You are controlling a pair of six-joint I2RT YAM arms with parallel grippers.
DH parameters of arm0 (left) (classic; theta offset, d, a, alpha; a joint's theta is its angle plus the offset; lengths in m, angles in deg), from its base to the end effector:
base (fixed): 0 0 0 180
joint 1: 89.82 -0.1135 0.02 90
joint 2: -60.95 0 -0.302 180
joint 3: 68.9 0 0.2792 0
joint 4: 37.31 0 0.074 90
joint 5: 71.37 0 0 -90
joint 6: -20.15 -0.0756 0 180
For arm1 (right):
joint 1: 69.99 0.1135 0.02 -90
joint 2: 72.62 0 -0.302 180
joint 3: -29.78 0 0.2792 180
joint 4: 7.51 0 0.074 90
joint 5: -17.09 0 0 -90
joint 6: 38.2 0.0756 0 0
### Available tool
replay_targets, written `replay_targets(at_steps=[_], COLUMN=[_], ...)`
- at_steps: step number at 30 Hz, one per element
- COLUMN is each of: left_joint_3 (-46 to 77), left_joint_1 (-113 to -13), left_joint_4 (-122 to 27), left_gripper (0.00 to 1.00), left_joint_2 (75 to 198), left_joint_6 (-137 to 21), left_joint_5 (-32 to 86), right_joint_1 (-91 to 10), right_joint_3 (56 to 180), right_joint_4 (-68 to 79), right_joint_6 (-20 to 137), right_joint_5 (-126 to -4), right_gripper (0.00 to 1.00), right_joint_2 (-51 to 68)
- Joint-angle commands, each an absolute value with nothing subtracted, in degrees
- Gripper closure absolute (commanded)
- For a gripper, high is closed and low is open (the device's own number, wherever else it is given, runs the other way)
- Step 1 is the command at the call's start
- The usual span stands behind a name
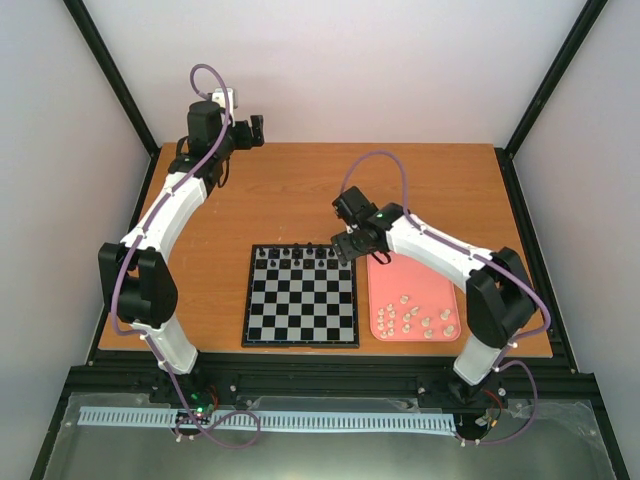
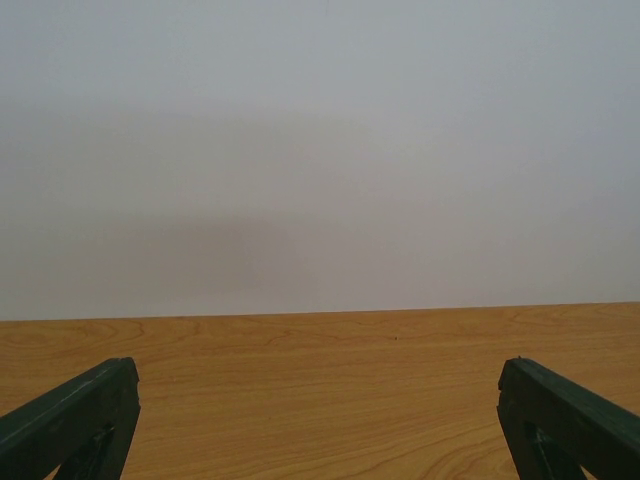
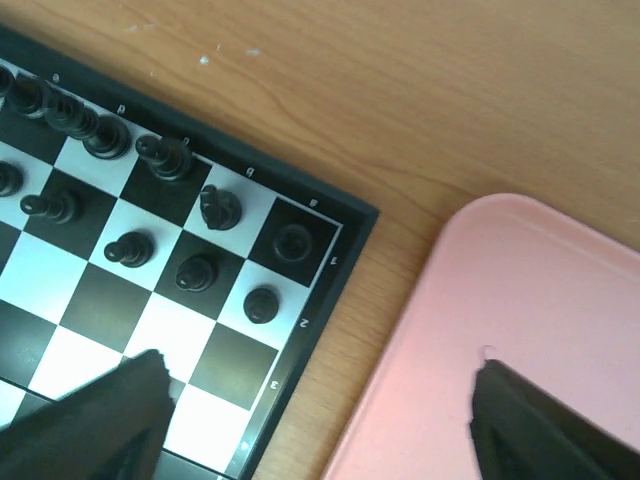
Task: Set up the chess pieces on the board
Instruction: Place the chess piece on the chessboard, then reset both arms
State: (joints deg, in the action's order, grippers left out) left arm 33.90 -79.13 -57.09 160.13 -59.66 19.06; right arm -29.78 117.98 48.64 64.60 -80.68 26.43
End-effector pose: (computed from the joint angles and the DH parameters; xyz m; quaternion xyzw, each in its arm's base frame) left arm 0.4819 -0.0915 0.3876 0.0057 0.7995 -0.1118 0.5902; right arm 0.3120 0.2504 0.2221 -0.2185 0.9530 0.0294 0.2076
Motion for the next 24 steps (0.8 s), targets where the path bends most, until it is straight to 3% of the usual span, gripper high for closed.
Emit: replay_targets(at_steps=[1,12,24], left_joint_3=[36.06,35.23,35.13], left_joint_1=[-78.75,-78.76,-78.75], left_joint_4=[-57.58,-57.07,-56.88], left_gripper=[0.00,0.00,0.00], left_joint_2=[160.20,159.39,159.46], left_joint_6=[-60.71,-60.39,-60.37], left_joint_5=[18.59,18.80,18.65], right_joint_1=[-30.84,-43.23,-44.06], right_joint_3=[117.27,111.38,111.14], right_joint_4=[48.61,43.01,43.02], right_joint_6=[65.50,66.00,65.74], right_joint_5=[-85.77,-88.68,-89.63], right_gripper=[0.00,0.00,0.00], right_joint_2=[22.36,13.08,15.48])
